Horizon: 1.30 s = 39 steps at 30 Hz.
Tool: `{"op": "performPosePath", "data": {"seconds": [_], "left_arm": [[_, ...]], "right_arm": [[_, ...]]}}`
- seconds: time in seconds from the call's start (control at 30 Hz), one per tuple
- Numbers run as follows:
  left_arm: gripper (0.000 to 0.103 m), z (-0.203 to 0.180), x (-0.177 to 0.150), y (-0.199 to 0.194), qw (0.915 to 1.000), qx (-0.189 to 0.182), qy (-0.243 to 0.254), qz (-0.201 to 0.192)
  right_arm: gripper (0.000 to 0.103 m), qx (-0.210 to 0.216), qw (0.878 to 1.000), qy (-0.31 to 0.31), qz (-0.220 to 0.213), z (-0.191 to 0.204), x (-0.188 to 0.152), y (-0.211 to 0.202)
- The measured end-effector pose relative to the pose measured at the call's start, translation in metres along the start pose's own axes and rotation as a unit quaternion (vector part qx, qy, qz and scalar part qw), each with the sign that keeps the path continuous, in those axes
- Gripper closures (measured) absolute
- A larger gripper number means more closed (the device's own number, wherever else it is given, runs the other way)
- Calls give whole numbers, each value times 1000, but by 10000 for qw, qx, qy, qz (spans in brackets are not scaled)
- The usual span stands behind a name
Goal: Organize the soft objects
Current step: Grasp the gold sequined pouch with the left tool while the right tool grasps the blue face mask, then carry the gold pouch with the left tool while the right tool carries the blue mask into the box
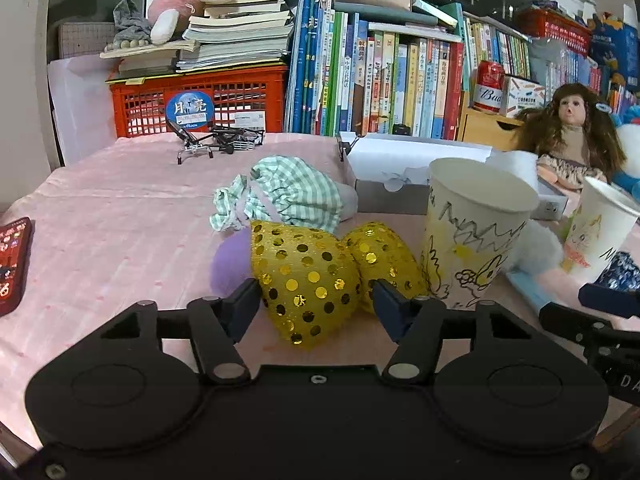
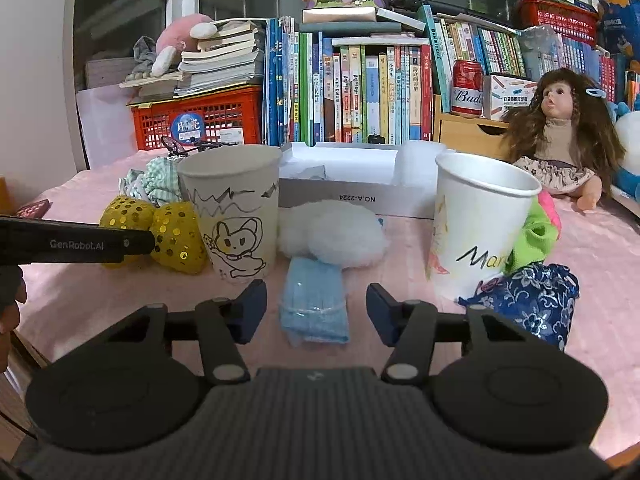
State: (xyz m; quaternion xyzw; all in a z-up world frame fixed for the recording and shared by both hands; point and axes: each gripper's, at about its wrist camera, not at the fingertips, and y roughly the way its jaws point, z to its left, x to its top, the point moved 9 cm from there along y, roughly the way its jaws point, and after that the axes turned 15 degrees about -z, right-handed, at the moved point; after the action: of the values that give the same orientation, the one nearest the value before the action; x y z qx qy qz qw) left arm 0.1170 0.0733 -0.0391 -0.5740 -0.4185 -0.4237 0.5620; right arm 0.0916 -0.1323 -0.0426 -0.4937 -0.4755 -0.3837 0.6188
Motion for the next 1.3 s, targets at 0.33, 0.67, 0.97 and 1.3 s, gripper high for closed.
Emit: {"op": "performPosePath", "data": {"seconds": [0.33, 0.67, 0.97, 1.3], "left_arm": [[68, -8, -1, -8, 9996, -43, 270, -44], [70, -10, 16, -32, 9996, -192, 107, -162], [70, 1, 47, -52, 9991, -240, -89, -340], [70, 1, 70, -59, 9981, -271, -183, -513]], "right_arm": [[61, 16, 9999, 100, 100, 3, -7, 6], [62, 106, 9999, 23, -27, 3, 3, -7], [62, 116, 9996, -109, -247, 3, 23, -20], [62, 68, 9986, -157, -498, -4, 44, -31]]}}
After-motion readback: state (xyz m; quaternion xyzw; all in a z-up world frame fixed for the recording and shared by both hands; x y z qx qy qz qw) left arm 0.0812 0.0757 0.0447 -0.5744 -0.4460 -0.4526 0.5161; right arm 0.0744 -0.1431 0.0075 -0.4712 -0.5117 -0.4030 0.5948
